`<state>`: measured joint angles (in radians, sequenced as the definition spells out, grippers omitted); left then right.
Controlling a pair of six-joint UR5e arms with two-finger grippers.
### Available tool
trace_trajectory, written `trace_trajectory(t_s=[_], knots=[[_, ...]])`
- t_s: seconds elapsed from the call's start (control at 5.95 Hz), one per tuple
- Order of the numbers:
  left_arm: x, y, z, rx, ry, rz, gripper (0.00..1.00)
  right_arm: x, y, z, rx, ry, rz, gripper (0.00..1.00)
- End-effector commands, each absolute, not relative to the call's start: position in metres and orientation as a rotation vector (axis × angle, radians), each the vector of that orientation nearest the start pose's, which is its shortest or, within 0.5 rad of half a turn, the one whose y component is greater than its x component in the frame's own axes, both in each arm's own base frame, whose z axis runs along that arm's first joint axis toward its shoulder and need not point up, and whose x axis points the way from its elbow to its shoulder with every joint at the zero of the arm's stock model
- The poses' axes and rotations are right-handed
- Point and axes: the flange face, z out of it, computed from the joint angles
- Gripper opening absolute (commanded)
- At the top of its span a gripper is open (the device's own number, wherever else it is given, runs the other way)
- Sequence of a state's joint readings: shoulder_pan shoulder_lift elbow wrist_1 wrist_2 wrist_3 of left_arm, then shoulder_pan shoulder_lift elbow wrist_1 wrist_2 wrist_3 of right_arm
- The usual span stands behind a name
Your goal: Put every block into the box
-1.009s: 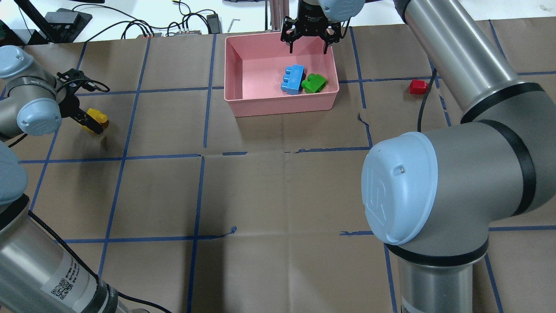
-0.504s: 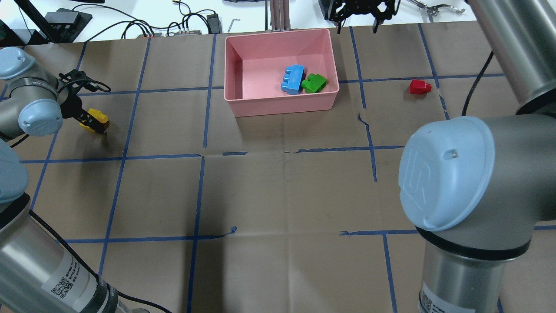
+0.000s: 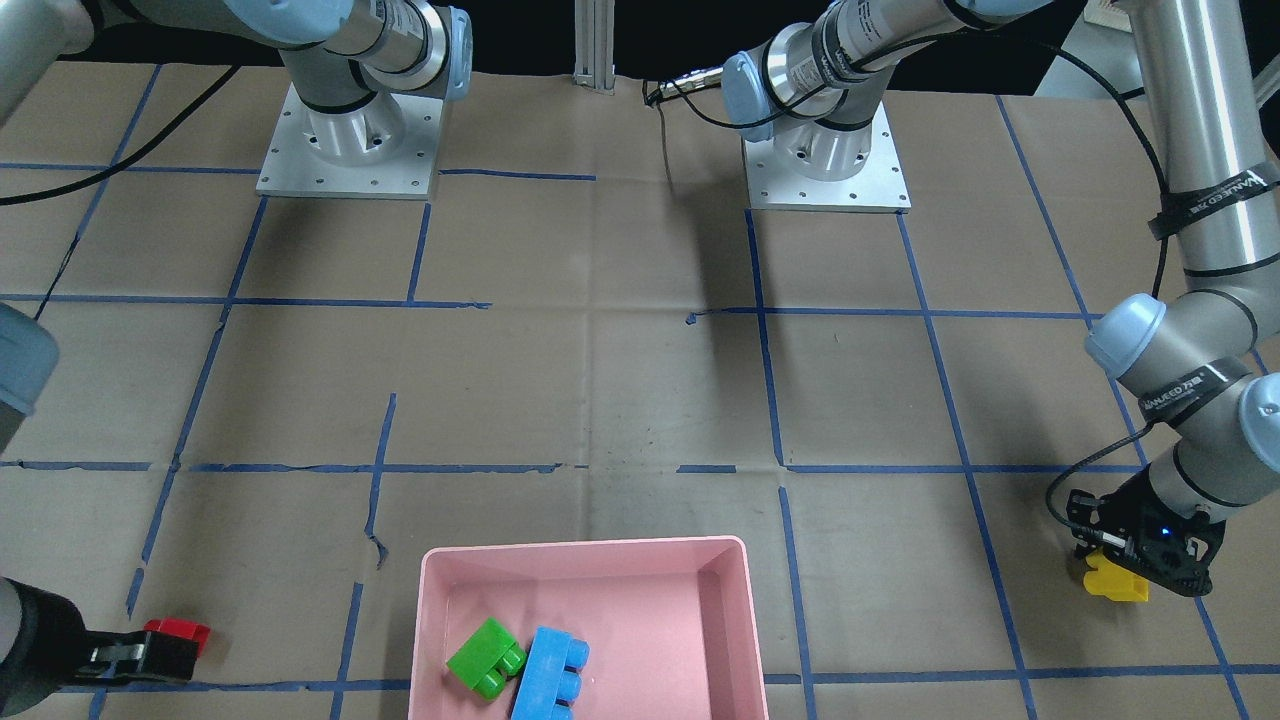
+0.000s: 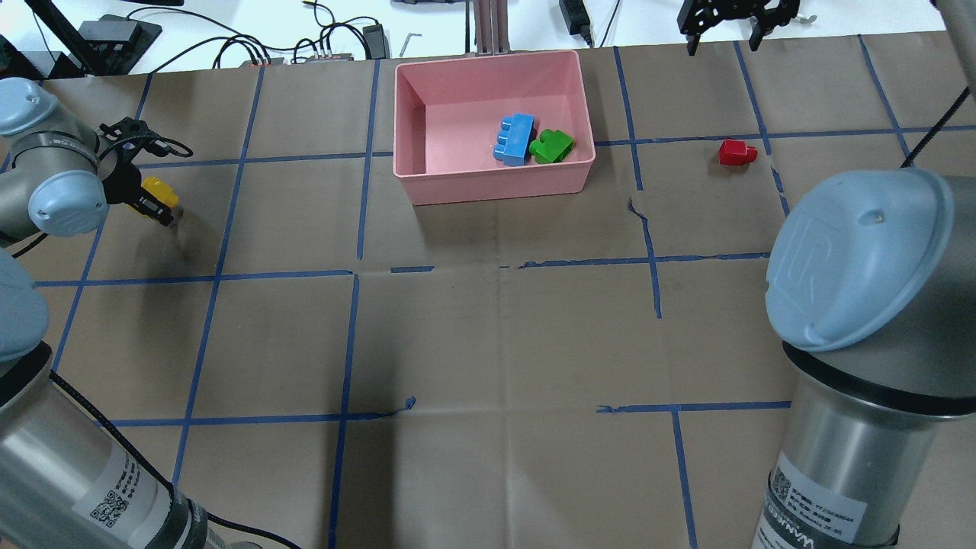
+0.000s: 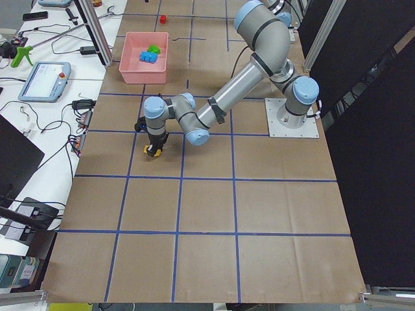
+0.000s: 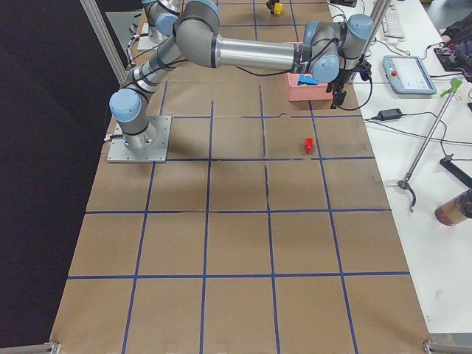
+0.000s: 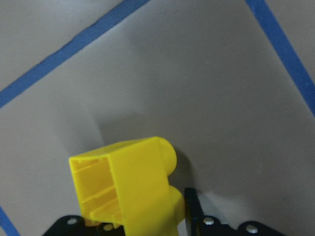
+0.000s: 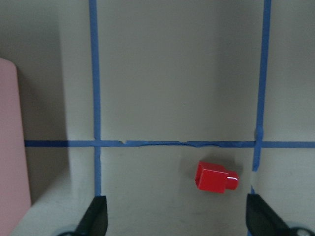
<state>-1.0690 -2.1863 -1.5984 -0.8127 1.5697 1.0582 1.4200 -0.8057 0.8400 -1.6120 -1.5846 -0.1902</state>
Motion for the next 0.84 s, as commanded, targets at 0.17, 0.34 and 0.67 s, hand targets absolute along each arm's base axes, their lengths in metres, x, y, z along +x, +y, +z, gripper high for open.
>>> trace_trajectory(t_s=[0.17,0.34,0.67], knots=[[0.157,-0.66,0.238,0.645,3.061,-0.325,0.0,-0.039,-0.783,0.3,-0.541,3.071,0.129,0.99],[0.095,-0.667,0.263,0.468,3.116,-0.367,0.01,-0.046,-0.778,0.285,-0.776,2.997,0.162,0.99],[-0.064,-0.676,0.303,-0.012,3.225,-0.435,0.02,-0.047,-0.78,0.25,-1.248,2.886,0.026,0.99]])
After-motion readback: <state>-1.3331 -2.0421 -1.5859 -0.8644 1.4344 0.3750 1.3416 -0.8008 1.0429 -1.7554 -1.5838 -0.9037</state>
